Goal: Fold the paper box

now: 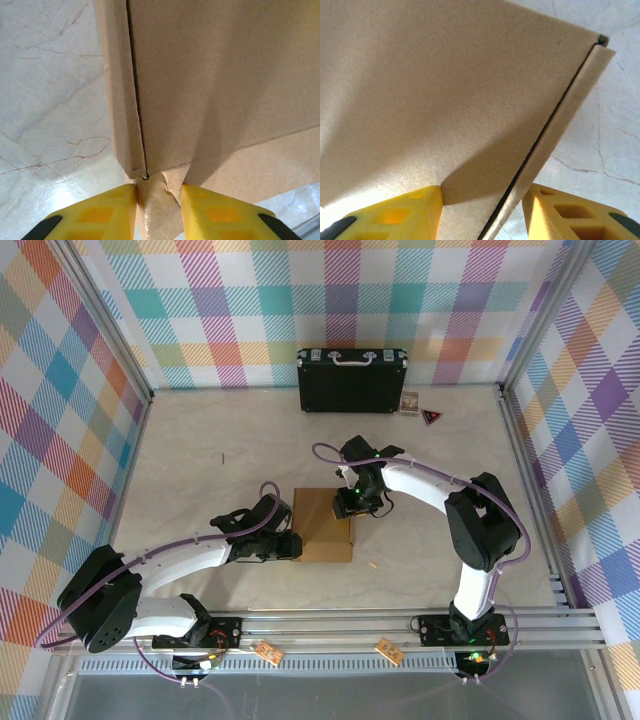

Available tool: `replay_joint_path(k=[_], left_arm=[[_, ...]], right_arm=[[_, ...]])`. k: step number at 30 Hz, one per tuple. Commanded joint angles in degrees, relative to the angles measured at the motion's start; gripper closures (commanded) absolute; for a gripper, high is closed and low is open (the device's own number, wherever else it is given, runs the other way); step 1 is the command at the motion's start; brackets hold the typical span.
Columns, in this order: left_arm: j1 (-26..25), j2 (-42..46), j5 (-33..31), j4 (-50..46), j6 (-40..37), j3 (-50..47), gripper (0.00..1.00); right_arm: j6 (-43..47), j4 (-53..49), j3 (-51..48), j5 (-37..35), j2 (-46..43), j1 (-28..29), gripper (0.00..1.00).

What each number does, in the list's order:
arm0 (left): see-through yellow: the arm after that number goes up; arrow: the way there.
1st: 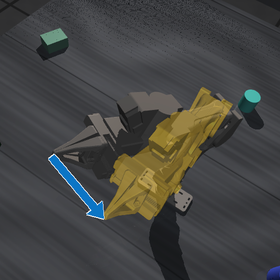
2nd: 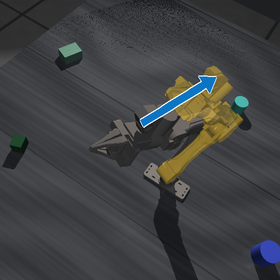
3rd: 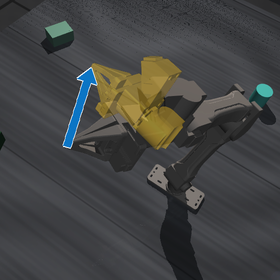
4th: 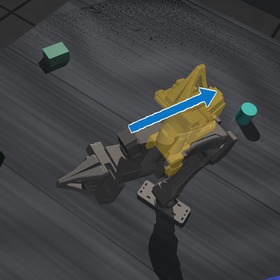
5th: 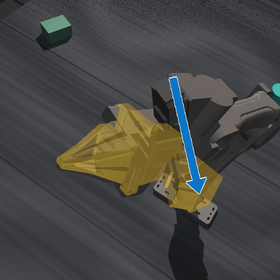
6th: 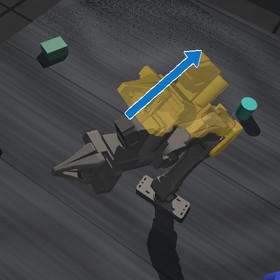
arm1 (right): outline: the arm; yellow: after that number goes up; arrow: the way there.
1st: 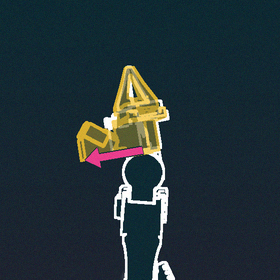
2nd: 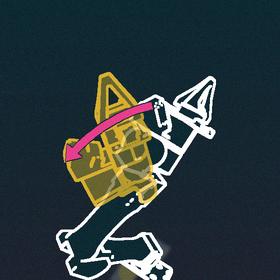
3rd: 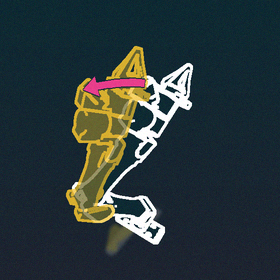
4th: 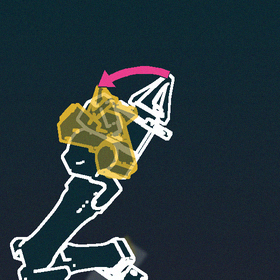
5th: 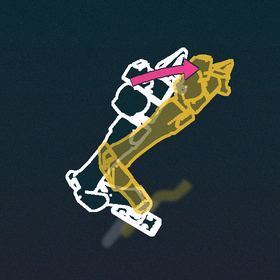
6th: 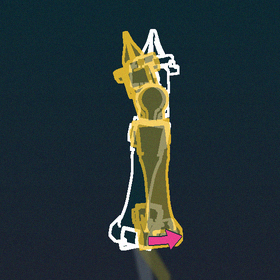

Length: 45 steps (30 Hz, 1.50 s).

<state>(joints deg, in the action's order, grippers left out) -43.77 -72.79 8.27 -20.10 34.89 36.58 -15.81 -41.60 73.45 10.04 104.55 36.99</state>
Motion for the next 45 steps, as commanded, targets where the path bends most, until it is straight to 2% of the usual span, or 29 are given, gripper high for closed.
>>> replay_joint_path(k=[1,15,30,41,45], left_arm=[[-0.7,-1.6,-1.9,0.6,0.0,-1.0,0.71],[-0.6,-0.2,-6.8,-0.1,-1.9,-1.9,0.72],[-0.6,-1.6,-7.3,3.2,-4.3,-3.1,0.73],[-0.6,-1.4,-6.4,3.2,-4.0,-2.9,0.73],[-0.7,-1.5,-6.4,3.2,-4.0,-2.8,0.73]], right_arm=[[-0.7,0.4,-1.6,0.6,2.7,0.0,0.53],[-0.6,0.0,-1.6,0.9,2.7,0.0,0.54],[-0.3,-0.4,-1.5,1.0,2.6,-0.1,0.54],[-0.8,-1.7,-5.3,-0.7,-7.5,-1.3,0.45],[-2.6,-0.4,-11.8,3.4,-14.6,-1.3,0.45]])
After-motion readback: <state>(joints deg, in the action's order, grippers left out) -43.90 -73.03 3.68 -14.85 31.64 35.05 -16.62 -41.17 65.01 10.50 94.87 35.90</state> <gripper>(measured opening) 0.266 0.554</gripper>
